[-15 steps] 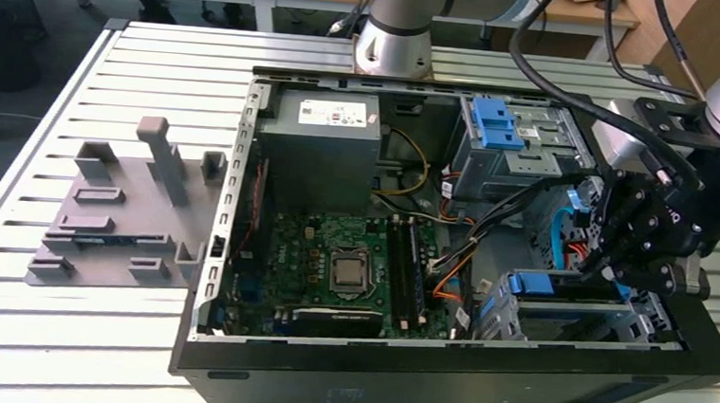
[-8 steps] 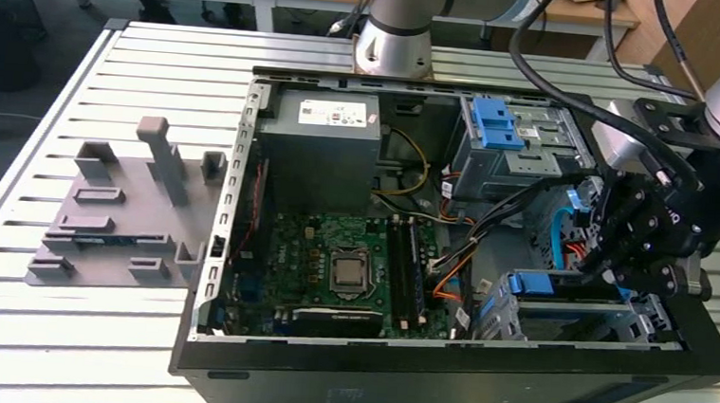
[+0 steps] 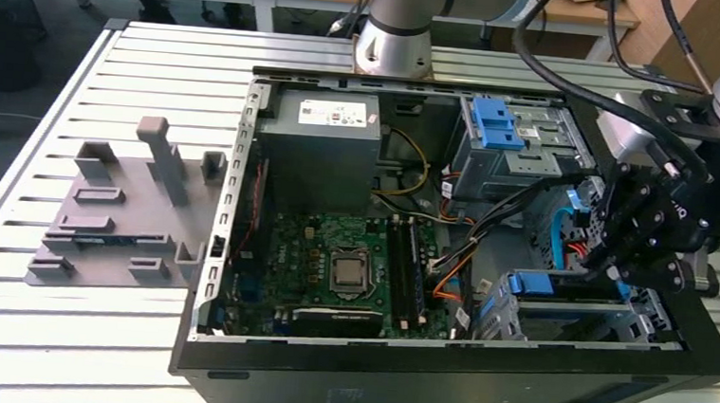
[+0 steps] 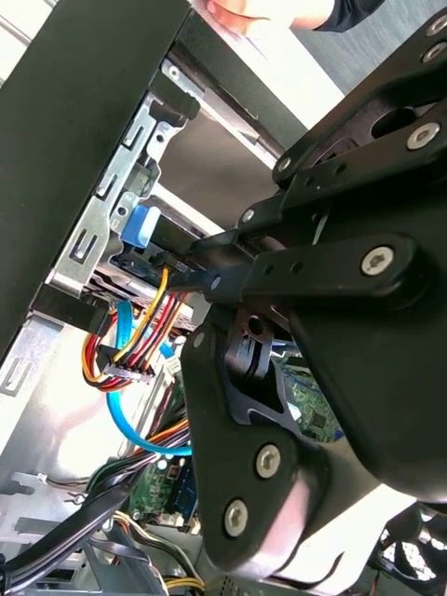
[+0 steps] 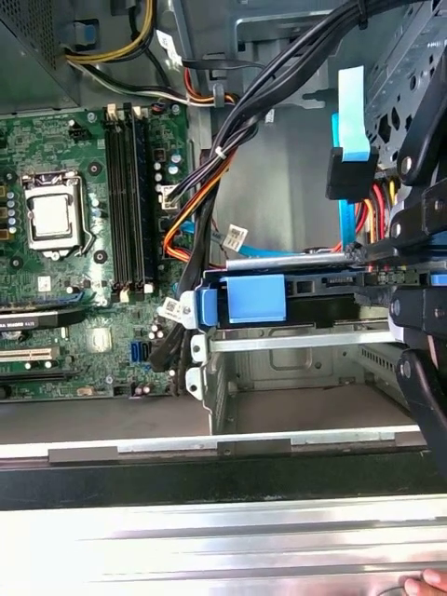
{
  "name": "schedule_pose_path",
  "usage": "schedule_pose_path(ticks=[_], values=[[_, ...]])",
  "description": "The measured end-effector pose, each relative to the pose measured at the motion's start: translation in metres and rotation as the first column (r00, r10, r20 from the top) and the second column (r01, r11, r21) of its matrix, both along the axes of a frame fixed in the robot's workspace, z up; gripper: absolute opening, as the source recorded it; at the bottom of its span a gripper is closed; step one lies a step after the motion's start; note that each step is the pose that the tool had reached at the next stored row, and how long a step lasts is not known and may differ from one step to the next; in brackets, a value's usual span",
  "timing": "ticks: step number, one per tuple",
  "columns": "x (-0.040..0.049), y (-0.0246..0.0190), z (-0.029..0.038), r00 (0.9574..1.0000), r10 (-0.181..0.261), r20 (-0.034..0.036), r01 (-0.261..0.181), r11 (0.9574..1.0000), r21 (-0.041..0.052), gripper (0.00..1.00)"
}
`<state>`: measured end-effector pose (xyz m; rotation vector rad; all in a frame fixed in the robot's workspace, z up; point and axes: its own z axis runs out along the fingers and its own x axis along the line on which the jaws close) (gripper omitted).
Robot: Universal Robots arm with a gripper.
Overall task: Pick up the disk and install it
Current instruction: 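Insert the first disk wire, then insert the second disk wire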
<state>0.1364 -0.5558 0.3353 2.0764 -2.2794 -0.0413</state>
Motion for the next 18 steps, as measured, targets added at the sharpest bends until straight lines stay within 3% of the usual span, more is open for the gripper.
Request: schedule_pose_path(ticks=[6,9,18], values=[[0.0000,0.0000,0.0047,1.0000,0.000,-0.0038,0.000,1.0000,0.0001,0.22],[0.0000,0.0000,0.0048,1.0000,0.000,-0.0040,0.000,1.0000,0.0001,0.11],[0.0000,0.0000,0.0049,1.0000,0.000,-0.0045,0.000,1.0000,-0.0001,0.11]])
